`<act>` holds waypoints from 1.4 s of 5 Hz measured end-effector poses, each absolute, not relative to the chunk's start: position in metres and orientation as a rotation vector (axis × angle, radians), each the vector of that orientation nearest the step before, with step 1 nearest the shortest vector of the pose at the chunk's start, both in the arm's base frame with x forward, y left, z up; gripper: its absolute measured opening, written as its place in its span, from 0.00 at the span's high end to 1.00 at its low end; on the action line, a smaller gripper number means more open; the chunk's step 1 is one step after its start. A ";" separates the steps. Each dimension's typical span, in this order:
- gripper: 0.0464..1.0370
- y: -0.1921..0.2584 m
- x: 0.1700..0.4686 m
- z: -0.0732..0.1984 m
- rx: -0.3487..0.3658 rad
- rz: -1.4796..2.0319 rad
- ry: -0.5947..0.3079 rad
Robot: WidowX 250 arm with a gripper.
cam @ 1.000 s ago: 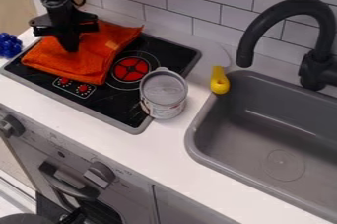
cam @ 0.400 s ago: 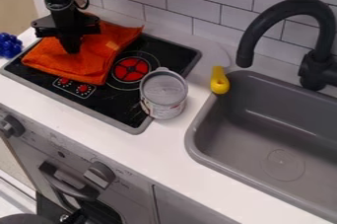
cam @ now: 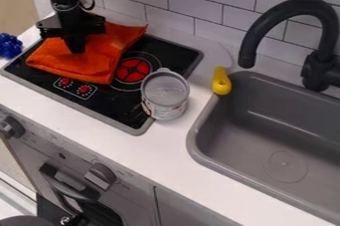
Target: Move the yellow cloth to the bottom right corner of the table
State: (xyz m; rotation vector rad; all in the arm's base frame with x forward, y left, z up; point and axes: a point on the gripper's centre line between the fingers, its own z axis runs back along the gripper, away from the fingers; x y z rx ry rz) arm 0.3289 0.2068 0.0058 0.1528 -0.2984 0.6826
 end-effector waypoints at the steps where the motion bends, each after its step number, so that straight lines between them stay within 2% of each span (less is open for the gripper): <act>1: 0.99 0.193 0.340 0.006 0.138 0.687 -0.327; 3: 0.99 0.167 0.363 0.005 0.024 0.691 -0.358; 5: 0.99 0.150 0.373 0.003 -0.002 0.747 -0.344; 7: 0.99 0.144 0.368 0.006 -0.011 0.726 -0.339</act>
